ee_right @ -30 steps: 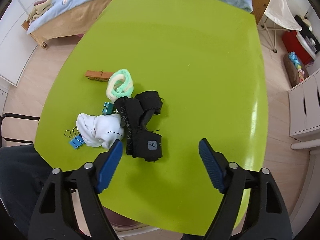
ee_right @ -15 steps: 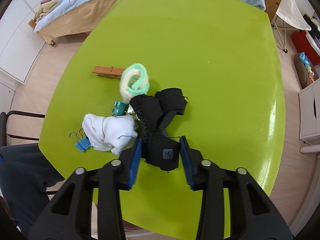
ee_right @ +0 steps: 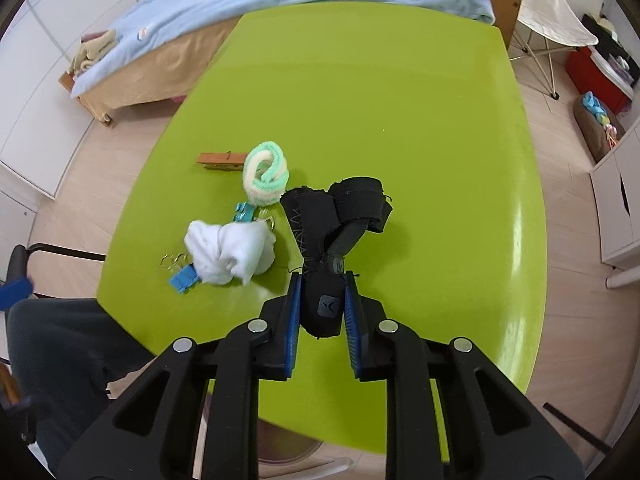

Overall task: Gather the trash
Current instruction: 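Grasp the black socks on the table with the right gripper, then grasp the white socks with the left gripper while the right gripper holds the black socks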

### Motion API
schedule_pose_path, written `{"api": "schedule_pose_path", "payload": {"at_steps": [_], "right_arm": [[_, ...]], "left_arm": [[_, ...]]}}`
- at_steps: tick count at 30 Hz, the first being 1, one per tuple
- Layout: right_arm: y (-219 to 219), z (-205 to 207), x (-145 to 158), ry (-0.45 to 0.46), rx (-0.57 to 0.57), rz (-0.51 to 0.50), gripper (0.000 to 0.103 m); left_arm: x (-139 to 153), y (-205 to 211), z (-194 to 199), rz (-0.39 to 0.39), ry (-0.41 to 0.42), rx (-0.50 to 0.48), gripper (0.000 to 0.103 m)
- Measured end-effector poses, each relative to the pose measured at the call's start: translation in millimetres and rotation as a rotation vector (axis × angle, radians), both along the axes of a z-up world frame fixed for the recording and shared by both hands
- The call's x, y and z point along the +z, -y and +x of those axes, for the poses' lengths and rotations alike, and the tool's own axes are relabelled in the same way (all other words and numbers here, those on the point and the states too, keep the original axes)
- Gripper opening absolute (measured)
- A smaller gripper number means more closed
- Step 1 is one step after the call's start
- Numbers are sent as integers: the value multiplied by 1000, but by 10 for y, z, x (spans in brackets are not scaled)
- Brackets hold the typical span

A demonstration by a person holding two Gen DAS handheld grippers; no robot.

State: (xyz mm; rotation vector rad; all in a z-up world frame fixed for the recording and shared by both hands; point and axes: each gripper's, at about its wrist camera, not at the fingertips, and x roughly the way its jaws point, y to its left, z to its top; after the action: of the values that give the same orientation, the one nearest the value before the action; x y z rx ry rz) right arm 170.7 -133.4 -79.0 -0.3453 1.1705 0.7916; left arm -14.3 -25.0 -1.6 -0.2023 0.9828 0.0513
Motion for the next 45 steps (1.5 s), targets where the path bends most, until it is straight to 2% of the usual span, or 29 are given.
{"api": "schedule_pose_path", "payload": {"at_steps": [13,22,31,32,33,34,36,37,41,45], "right_arm": [[322,-179,172,5,-16,22,20],[418,-203,178,2,-22,15,20],[447,-187,140,-7,-29,5,20],[443,-187,140,-8,-29,4,20],[443,-186,140,-9,-30,5,20],[443,-186,140,-9,-30,5,20],[446,-183,133,-9,-30,7,20],[446,-180,132,-9,-31,7,20],[451,-184,124,-9,-30,12,20],[460,-212,135,-7,-30,23,20]], "left_arm": [[-95,-18,737,21,-66,-75,95],[-454,-63,1208,25,-193,-106,95],[-801,31,1432,62,-286,-127,95],[-827,39,1438,62,-288,-126,91],[-850,43,1442,59,-291,-124,80],[-874,42,1441,54,-297,-119,75],[-881,55,1425,50,-294,-117,56],[-870,55,1421,54,-292,-118,51],[-794,35,1363,46,-263,-113,36],[-688,-2,1330,49,-231,-111,31]]}}
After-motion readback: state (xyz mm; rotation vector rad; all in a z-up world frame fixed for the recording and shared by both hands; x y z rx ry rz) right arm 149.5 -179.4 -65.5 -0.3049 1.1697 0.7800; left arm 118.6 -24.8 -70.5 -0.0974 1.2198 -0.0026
